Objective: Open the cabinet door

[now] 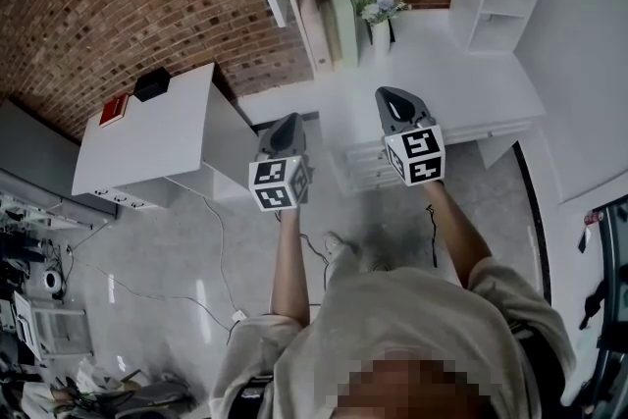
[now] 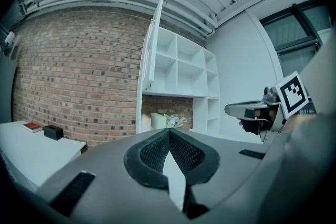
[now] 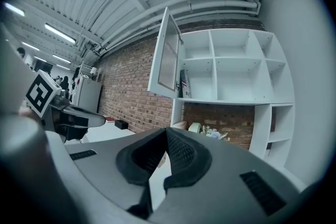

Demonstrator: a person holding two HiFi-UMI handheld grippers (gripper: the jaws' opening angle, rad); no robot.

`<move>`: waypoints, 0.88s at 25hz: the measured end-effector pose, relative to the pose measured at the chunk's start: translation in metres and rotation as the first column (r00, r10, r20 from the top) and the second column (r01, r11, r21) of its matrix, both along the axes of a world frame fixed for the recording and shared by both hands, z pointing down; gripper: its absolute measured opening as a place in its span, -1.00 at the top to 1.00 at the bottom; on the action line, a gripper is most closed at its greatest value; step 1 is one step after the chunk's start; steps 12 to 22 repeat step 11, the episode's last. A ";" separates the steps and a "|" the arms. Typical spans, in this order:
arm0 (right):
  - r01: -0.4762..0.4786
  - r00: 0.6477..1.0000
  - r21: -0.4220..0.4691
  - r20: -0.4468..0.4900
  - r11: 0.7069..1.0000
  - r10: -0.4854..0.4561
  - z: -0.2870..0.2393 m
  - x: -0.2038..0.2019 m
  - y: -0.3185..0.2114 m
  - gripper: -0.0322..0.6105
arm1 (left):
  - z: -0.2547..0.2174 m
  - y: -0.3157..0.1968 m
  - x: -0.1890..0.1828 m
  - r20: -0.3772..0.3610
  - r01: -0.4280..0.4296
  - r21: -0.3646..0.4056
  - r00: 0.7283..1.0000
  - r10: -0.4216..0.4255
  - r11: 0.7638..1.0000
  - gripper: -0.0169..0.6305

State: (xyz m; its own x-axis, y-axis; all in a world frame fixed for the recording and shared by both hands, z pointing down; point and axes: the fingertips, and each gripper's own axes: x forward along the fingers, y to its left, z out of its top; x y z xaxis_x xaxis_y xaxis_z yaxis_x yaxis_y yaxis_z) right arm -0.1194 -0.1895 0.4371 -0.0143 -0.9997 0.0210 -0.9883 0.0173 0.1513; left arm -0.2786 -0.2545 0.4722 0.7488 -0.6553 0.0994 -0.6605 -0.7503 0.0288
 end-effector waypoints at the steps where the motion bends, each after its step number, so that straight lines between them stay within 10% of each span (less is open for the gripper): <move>1: 0.000 1.000 -0.002 -0.004 1.000 0.000 0.001 0.000 0.001 0.86 | 0.000 0.001 0.000 0.000 -0.001 0.001 1.000 0.001 1.000 0.87; 22: -0.002 1.000 -0.022 -0.016 1.000 0.001 0.008 0.000 0.008 0.86 | 0.004 0.007 -0.004 0.012 0.007 -0.005 1.000 -0.007 1.000 0.87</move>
